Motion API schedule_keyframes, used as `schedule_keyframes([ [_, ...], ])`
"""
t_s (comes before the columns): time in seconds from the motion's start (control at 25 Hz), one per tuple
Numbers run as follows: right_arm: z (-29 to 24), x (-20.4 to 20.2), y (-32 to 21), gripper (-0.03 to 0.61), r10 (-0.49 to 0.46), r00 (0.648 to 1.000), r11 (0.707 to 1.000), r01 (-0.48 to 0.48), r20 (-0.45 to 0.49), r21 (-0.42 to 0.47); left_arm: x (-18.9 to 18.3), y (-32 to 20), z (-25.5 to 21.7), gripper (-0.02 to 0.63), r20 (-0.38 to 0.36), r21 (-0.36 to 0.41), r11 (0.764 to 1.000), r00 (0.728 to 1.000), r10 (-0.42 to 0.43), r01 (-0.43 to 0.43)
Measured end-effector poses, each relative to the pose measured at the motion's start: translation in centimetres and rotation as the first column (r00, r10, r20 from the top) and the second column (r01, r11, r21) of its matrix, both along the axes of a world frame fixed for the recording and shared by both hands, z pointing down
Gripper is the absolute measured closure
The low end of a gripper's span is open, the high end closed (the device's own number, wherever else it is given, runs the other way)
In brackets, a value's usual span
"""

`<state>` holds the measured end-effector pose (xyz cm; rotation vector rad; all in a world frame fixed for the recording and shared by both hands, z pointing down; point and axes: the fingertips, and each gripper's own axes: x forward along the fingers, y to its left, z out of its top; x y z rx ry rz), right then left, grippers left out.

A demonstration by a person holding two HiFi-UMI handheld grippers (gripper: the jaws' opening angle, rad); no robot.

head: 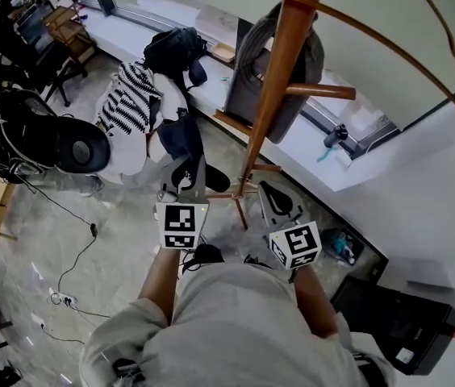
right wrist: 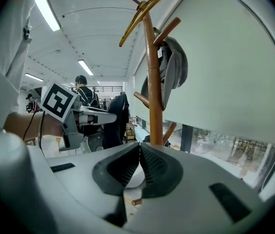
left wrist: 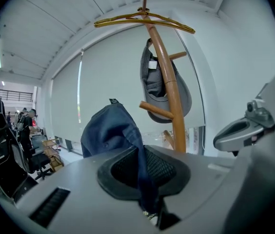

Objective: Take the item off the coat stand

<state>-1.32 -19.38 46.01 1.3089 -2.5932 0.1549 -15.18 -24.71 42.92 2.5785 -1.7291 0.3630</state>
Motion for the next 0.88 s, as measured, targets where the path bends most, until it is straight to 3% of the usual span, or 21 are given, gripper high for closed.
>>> schedule_keyframes([
  [0.28, 0.3, -3.7, -0.1, 0.574, -0.104, 0.995, 0.995, 0.104, 0.0, -0.008, -4.1, 1.5, 0.5, 0.575, 0.003, -0.013, 0.994, 0.995, -0.104, 0.104],
  [0.6, 0.9, -9.7, 0.1, 0.574, -0.253, 0.968, 0.967, 0.253, -0.001, -0.019, -10.3, 4.2, 1.6, 0.577, 0.001, -0.041, 0.968, 0.969, -0.249, 0.248],
  [0.88, 0.7, -12.1, 1.5, 0.574, -0.324, 0.946, 0.946, 0.324, 0.006, -0.008, -12.4, 7.5, 2.1, 0.577, 0.01, -0.051, 0.949, 0.95, -0.312, 0.312],
])
